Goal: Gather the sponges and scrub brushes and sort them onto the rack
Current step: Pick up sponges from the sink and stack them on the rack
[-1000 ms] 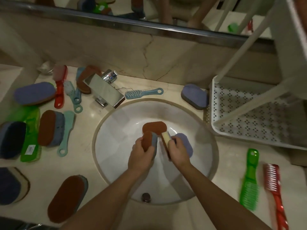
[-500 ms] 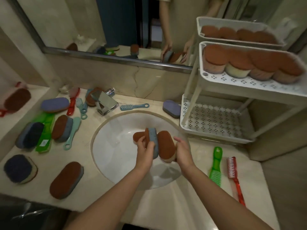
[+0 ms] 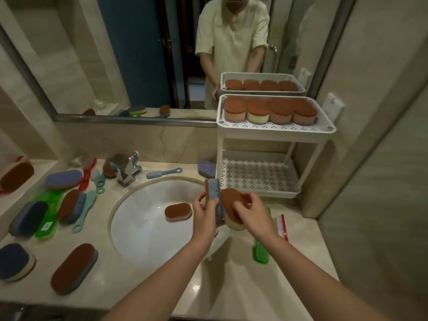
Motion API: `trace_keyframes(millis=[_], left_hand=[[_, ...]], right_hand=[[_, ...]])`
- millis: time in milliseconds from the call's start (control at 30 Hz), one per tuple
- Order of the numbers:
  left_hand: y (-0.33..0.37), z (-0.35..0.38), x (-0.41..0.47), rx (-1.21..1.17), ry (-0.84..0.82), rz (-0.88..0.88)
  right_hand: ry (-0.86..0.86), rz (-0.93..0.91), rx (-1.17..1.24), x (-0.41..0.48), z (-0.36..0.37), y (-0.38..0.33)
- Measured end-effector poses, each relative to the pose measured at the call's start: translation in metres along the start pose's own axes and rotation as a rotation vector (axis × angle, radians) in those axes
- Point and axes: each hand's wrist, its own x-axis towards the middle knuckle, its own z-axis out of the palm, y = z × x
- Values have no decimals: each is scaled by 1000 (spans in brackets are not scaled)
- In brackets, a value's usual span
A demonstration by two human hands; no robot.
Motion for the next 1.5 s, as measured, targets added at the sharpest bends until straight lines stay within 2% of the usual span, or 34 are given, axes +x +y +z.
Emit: trace_keyframes(millis=[133,300,600,800,967,1067,1167,1267,1367,1500], left_hand=[[13,23,-8,-4,-66,67],[38,47,-11,51,-181,178],[109,79,-10,91,-304,375],[147,94,2,143,-407,512],[169,106,17,314,-425,691],[175,107,33,505,-342,770],[181,106,49,804,-238,886],[184,110,64,954,-187,975],[184,114,78,1092,-164,1015],[174,122,89,1199,-201,961]], right_hand=[[-36,-20,-95,-3,-25,-7],[61,-63,-72,3,-64,-23],[172,-251,17,19,-116,-69],[224,-369,-119,41,-147,-99],[318,-424,-214,69,-168,-119],[390,-444,-348,83,-177,-126],[387,-455,-444,96,-181,-129],[367,-432,-510,109,-180,-125],[356,-423,-542,120,-178,-121],[302,-447,-577,133,-176,-121]])
